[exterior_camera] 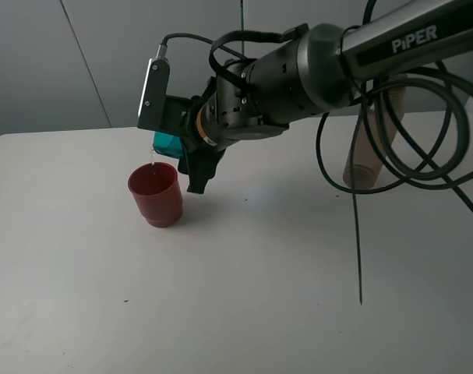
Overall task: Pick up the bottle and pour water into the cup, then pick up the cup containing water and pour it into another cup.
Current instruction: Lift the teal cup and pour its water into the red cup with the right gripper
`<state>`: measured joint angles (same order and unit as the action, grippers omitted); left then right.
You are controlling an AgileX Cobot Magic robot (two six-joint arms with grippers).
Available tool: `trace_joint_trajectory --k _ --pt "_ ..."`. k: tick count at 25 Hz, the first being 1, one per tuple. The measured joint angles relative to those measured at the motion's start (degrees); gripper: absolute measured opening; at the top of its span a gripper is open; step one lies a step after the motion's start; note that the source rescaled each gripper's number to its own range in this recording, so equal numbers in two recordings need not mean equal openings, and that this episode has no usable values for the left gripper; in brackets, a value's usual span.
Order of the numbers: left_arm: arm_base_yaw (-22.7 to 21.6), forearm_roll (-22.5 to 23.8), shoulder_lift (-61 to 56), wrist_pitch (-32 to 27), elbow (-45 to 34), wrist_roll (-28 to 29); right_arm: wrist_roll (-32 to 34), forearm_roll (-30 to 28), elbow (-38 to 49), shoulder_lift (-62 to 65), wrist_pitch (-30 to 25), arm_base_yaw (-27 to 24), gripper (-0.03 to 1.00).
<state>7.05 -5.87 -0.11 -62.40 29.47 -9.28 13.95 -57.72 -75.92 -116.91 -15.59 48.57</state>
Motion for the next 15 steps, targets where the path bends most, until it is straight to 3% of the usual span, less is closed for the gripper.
trace_joint_trajectory --k 15 --pt "0.0 0.0 0.0 0.0 0.0 0.0 0.12 -6.15 -2.4 -2.04 -2.64 0.0 0.05"
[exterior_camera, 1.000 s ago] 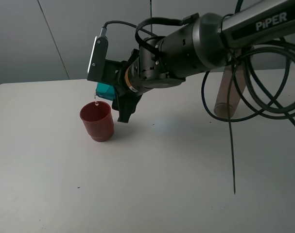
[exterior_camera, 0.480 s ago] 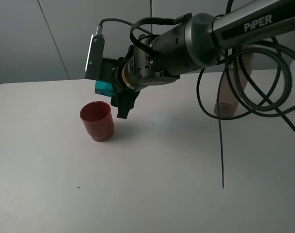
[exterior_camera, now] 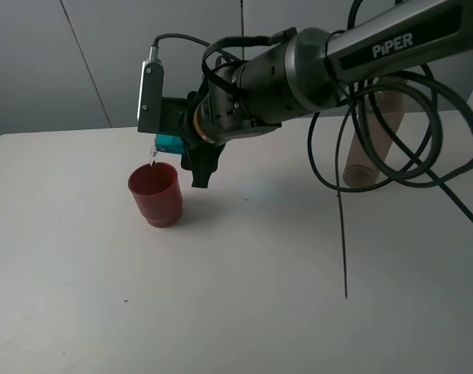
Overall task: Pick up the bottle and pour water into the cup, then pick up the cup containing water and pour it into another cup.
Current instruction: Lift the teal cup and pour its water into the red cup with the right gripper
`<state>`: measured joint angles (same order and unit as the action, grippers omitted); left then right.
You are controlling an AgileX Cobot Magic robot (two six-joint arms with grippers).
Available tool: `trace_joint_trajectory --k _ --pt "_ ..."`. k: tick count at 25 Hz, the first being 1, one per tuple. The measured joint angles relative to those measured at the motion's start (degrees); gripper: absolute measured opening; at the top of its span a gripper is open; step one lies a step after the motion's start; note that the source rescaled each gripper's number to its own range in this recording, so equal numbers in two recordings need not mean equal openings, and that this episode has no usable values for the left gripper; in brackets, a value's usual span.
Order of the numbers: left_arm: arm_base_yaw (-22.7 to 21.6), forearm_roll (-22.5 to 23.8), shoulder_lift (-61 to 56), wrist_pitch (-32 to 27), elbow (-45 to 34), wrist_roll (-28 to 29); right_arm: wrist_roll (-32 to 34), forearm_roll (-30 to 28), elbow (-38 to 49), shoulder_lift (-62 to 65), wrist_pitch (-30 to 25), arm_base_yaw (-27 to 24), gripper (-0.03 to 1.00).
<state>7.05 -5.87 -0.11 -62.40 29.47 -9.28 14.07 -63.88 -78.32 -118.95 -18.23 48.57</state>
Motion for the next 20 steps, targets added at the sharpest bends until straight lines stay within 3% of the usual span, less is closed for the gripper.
trace_joint_trajectory --k 20 --pt "0.0 0.0 0.0 0.0 0.0 0.0 0.0 -8.8 -0.08 0.0 -1.17 0.09 0.05"
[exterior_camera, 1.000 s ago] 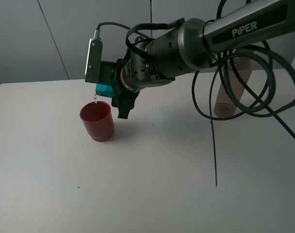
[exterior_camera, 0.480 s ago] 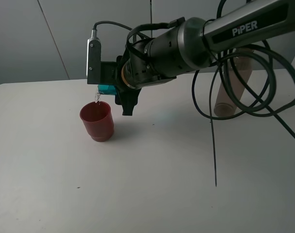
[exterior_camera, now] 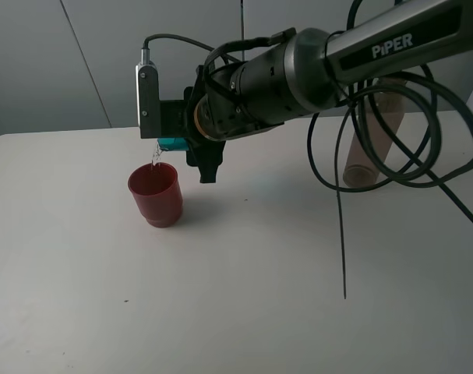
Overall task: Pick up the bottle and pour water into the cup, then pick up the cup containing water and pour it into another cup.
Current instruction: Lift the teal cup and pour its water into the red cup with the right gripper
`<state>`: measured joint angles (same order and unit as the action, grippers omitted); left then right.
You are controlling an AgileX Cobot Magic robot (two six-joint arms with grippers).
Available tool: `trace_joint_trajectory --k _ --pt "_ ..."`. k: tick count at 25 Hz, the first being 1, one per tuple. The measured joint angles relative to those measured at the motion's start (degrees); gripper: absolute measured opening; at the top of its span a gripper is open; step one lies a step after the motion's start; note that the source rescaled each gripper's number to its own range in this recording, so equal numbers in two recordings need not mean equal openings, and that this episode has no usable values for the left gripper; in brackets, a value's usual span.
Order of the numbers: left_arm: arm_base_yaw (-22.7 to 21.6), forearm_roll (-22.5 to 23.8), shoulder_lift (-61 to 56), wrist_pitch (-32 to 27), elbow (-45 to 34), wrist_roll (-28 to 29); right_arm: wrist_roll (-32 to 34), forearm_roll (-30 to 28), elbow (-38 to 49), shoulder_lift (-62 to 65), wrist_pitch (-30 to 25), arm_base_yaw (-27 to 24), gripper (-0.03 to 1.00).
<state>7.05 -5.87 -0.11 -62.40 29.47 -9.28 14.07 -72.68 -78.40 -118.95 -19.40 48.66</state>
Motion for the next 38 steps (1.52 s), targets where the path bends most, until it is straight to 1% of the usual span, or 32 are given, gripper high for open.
trace_joint_trajectory --k 20,33,36,38 --pt "0.0 0.0 0.0 0.0 0.0 0.0 0.0 -6.71 -0.13 0.0 -0.32 0.0 0.05" --pt "0.0 0.0 0.0 0.0 0.0 0.0 0.1 -14.11 -0.13 -0.1 -0.56 0.0 0.05" --pt "0.0 0.0 0.0 0.0 0.0 0.0 0.32 -16.44 -0.13 -0.56 -1.81 0.0 0.05" --pt "0.0 0.0 0.0 0.0 0.0 0.0 0.6 -16.79 -0.13 -0.97 -2.4 0.0 0.05"
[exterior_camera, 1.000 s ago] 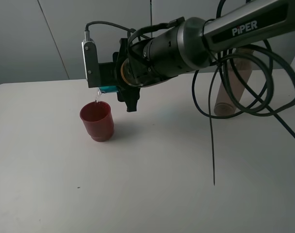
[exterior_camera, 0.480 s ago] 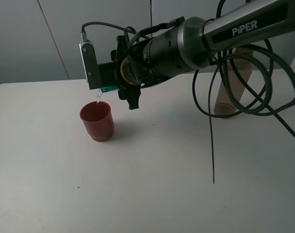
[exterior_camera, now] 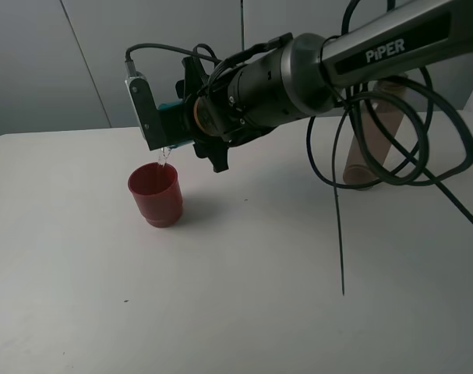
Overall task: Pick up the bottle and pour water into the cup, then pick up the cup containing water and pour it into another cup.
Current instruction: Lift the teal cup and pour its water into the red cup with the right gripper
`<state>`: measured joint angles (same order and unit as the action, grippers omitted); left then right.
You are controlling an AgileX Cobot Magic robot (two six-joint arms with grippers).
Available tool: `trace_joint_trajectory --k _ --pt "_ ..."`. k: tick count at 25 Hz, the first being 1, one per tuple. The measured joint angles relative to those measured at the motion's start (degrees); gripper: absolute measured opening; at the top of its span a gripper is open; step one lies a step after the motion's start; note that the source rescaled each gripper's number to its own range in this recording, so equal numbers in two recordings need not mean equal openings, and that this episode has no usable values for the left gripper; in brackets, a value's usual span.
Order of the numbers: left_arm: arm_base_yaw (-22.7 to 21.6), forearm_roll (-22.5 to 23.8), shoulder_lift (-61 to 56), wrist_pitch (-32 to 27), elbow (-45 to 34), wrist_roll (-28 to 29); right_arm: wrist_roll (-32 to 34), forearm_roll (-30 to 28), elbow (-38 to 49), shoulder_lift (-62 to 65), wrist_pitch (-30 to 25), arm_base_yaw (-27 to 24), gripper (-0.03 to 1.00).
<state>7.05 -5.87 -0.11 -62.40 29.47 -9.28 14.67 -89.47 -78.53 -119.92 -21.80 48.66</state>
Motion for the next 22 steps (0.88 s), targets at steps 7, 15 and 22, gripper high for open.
trace_joint_trajectory --k 7,15,22 --pt "0.0 0.0 0.0 0.0 0.0 0.0 2.65 -4.34 0.0 -0.38 -0.72 1.57 0.05" --pt "0.0 0.0 0.0 0.0 0.0 0.0 4.66 -8.99 0.0 -0.38 -0.61 1.91 0.05" --pt "0.0 0.0 0.0 0.0 0.0 0.0 4.55 -9.83 0.0 -0.38 -0.61 1.91 0.05"
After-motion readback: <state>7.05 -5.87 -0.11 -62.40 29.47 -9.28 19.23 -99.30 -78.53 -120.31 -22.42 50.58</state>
